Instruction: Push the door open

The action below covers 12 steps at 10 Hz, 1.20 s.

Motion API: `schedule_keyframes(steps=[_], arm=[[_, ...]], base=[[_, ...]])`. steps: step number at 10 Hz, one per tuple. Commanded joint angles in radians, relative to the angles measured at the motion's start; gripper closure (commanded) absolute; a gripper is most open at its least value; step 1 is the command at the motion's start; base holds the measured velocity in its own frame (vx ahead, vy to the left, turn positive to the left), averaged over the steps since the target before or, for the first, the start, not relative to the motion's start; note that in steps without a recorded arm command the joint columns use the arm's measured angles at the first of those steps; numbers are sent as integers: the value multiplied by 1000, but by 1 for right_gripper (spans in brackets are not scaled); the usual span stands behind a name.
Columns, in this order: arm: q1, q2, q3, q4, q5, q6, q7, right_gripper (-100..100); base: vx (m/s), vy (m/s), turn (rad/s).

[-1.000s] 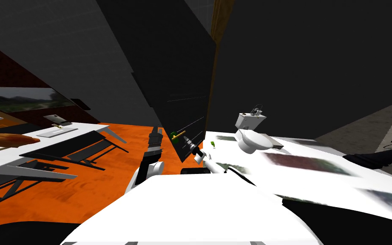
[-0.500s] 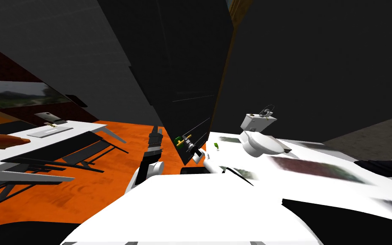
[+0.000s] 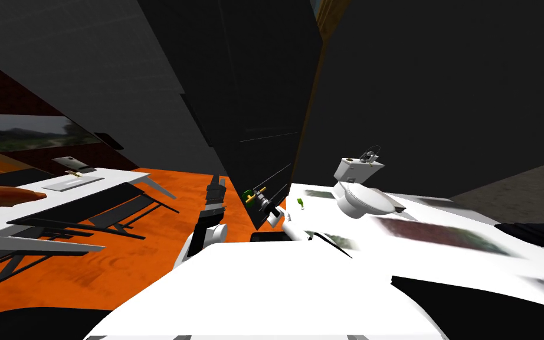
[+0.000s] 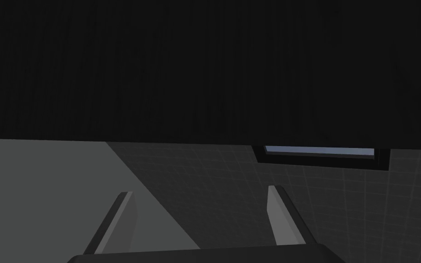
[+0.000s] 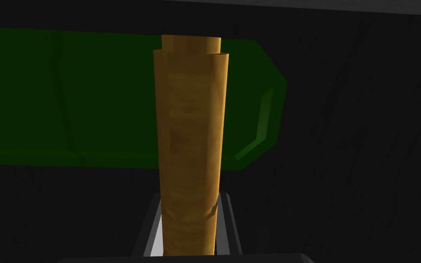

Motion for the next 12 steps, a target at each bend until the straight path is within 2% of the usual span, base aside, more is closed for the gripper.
schedule_keyframes(steps=[1,2,3,7,10,12], arm=[[-1,0,-1,-1,0,-1,1,100],[-1,0,-1,-1,0,-1,1,100],[-1,-25,-25,9,-1,-3,5,100],[-3,-40,-74,25,-2,-10,15,100],[-5,-24,-120,40,-3,-16,25,100],[-7,11,-154,51,-3,-21,32,100]], base=[[0,0,0],[0,0,0],[41,118,-16],[51,181,-60],[69,196,-57],[76,187,-76]])
